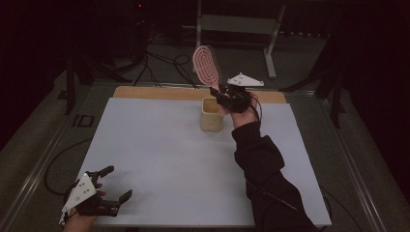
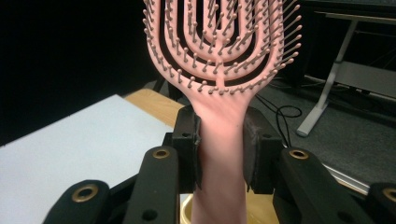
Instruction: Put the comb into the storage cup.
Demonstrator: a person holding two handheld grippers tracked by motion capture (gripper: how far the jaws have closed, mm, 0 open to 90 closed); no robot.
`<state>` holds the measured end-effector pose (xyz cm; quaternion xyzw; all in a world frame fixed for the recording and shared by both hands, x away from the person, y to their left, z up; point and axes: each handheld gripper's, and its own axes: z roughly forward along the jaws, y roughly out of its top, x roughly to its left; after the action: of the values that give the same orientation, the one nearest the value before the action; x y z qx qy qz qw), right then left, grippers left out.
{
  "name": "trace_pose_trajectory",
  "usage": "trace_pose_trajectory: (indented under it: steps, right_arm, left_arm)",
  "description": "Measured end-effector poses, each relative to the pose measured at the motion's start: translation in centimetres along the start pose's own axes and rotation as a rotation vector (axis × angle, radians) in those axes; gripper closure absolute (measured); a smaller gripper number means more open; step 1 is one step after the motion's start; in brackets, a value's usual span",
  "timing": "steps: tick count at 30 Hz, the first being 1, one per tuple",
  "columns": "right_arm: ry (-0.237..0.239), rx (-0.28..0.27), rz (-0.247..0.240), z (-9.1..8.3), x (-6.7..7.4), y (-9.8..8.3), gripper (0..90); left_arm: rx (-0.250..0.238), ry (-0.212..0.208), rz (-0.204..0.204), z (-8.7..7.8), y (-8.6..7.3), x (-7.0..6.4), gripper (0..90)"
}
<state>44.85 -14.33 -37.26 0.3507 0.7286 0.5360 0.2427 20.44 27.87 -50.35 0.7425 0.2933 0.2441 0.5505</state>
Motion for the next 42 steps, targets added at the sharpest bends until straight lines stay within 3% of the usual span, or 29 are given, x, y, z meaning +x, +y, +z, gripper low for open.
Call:
trace_pose_trajectory:
  steps: [4, 8, 17, 28, 31, 42]
  right_arm:
    - [0.031, -0.047, -0.004, 0.4, -0.4, 0.0, 70.0]
    - [0.046, -0.058, 0.000, 1.1, -1.0, -0.1, 70.0]
    - [0.134, -0.155, 0.002, 2.1, -2.2, 0.5, 70.0]
    - [0.150, -0.166, 0.025, 4.1, -3.4, -0.3, 70.0]
    - [0.174, -0.171, 0.041, 4.6, -3.6, -1.0, 70.0]
    - [0.198, -0.177, 0.031, 5.5, -3.9, -2.6, 70.0]
  left_arm:
    - [-0.003, -0.001, -0.003, 0.0, 0.0, 0.0, 0.0]
    - [-0.005, -0.002, -0.002, 0.0, 0.0, 0.0, 0.0]
    - [-0.005, -0.003, -0.005, 0.0, 0.0, 0.1, 0.0]
    - [-0.007, -0.006, -0.008, 0.0, -0.1, 0.2, 0.0]
    - [-0.006, -0.008, -0.005, 0.0, -0.1, 0.2, 0.0]
    - [-0.004, -0.009, -0.005, 0.0, -0.1, 0.2, 0.0]
